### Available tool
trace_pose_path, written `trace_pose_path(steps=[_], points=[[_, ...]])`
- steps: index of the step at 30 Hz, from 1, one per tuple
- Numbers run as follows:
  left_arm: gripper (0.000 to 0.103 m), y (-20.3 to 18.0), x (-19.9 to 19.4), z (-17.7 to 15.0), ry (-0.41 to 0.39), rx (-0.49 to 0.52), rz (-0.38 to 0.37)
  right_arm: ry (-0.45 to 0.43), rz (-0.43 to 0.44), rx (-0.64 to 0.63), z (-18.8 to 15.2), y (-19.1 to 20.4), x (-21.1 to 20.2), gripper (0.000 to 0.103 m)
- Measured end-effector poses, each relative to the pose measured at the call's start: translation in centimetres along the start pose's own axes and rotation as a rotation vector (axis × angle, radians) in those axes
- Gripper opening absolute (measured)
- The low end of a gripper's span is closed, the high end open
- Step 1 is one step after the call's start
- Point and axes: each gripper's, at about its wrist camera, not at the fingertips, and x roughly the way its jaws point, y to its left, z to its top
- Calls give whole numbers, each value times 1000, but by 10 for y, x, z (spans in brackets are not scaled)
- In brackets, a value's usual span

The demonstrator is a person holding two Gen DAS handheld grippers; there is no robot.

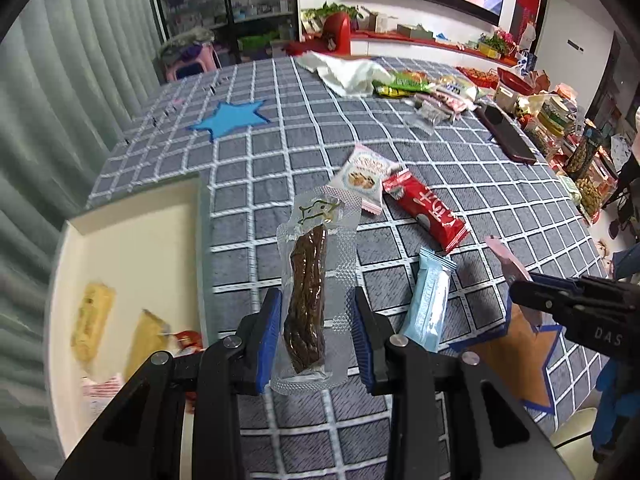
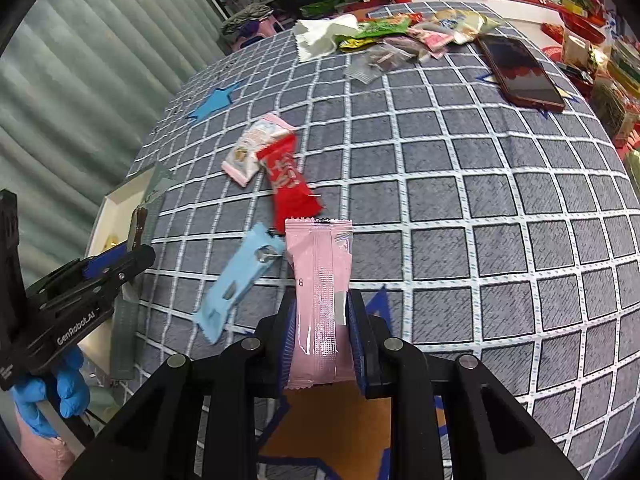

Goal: Organize snacks
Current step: 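Carry jerky pack and pink bar into the cream box and release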

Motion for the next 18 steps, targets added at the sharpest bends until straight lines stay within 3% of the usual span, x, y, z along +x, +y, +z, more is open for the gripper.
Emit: trace_pose_path(steps=[11,18], points=[[37,36,-34,-13,-65,-36,48,4,39,-113,8,61,0,26],[37,77,-44,-30,-74,-82,106,10,56,-230,14,121,5,26]])
